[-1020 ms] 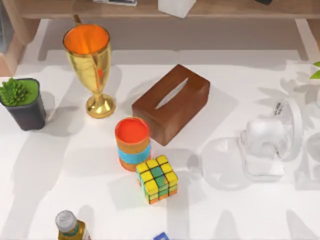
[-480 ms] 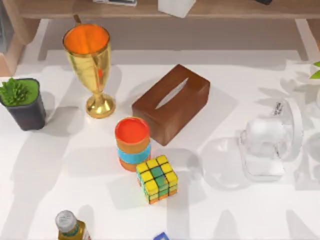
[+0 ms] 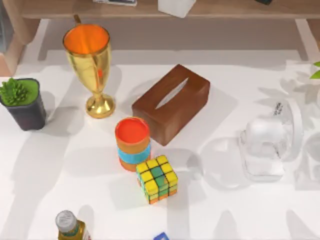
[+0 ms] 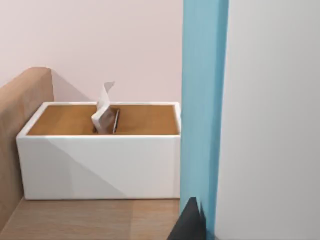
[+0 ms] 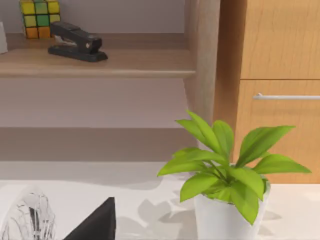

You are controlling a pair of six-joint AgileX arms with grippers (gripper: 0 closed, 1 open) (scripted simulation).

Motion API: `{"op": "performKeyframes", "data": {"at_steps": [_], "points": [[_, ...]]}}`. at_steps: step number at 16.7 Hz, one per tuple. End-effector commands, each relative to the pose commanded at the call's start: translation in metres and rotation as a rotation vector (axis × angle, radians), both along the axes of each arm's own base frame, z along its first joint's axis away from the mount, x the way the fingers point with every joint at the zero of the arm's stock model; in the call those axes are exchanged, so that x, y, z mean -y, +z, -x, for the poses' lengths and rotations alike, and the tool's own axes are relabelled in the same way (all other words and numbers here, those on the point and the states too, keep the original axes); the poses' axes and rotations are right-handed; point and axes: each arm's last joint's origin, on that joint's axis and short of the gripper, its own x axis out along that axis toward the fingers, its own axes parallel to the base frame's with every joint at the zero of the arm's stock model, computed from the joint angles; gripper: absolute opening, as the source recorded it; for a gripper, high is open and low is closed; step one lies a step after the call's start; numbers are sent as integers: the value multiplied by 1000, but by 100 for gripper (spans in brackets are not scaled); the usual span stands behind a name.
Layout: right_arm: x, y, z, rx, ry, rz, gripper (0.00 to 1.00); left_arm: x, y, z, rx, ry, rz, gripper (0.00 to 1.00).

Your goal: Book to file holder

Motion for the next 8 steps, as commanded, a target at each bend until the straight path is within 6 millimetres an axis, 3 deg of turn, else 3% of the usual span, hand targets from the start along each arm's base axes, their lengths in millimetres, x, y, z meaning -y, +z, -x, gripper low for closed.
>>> {"op": "performKeyframes", "data": {"at_steps": [8], "points": [[0,0,0,0,0,0,100,0,15,0,0,0,0,0]]}}
